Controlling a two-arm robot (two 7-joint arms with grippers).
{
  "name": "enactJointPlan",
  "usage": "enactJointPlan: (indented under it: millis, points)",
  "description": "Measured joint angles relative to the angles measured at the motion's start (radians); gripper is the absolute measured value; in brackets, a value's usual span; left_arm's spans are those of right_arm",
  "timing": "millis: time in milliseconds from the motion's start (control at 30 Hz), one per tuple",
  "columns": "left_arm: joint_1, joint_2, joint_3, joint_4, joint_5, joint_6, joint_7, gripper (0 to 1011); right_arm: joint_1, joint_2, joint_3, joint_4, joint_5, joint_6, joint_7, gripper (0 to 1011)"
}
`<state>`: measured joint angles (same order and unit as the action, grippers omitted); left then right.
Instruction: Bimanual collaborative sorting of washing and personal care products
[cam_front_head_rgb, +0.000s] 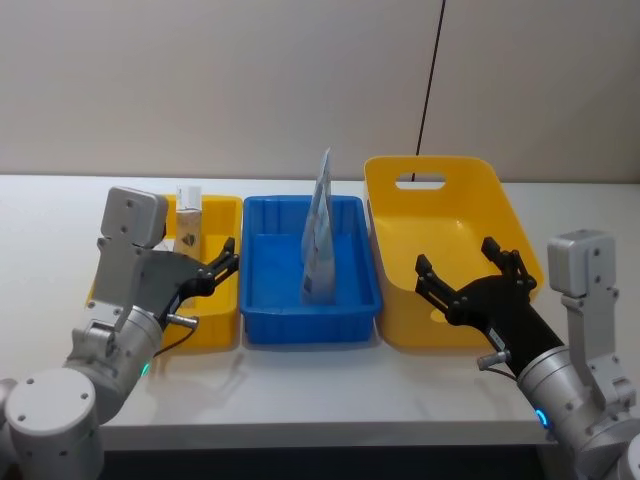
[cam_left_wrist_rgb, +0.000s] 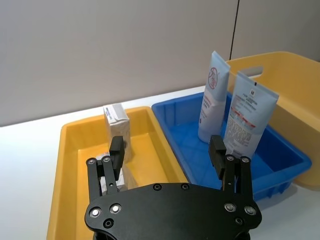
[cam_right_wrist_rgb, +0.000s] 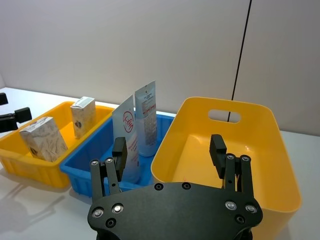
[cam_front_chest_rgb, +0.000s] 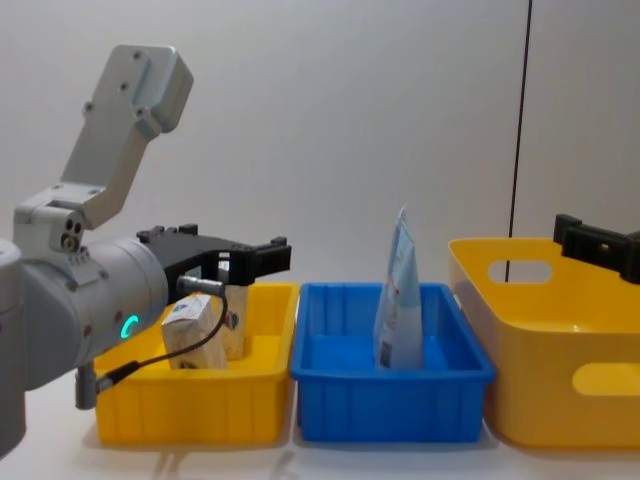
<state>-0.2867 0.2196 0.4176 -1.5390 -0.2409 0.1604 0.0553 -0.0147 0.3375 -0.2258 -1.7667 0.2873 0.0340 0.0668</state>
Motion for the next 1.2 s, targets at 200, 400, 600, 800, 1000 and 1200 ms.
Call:
enactJointPlan:
  millis: [200,400,600,800,1000,1200]
  points:
    - [0.002,-0.009,-0.008,0.000,-0.003,0.047,0.010,1001,0.000,0.000,0.000,0.000,0.000,0.000,0.000,1000]
    - [0.005,-0.012,-0.015,-0.002,-0.004,0.088,0.014,1001,0.000,0.000,0.000,0.000,0.000,0.000,0.000,1000]
    - [0.010,-0.012,-0.024,-0.003,-0.005,0.118,0.015,1001,0.000,0.000,0.000,0.000,0.000,0.000,0.000,1000]
    - [0.018,-0.012,-0.035,-0.006,-0.006,0.135,0.017,1001,0.000,0.000,0.000,0.000,0.000,0.000,0.000,1000]
    - [0.029,-0.012,-0.050,-0.008,-0.009,0.140,0.019,1001,0.000,0.000,0.000,0.000,0.000,0.000,0.000,1000]
    - [0.043,-0.015,-0.075,-0.007,-0.019,0.138,0.023,1001,0.000,0.000,0.000,0.000,0.000,0.000,0.000,1000]
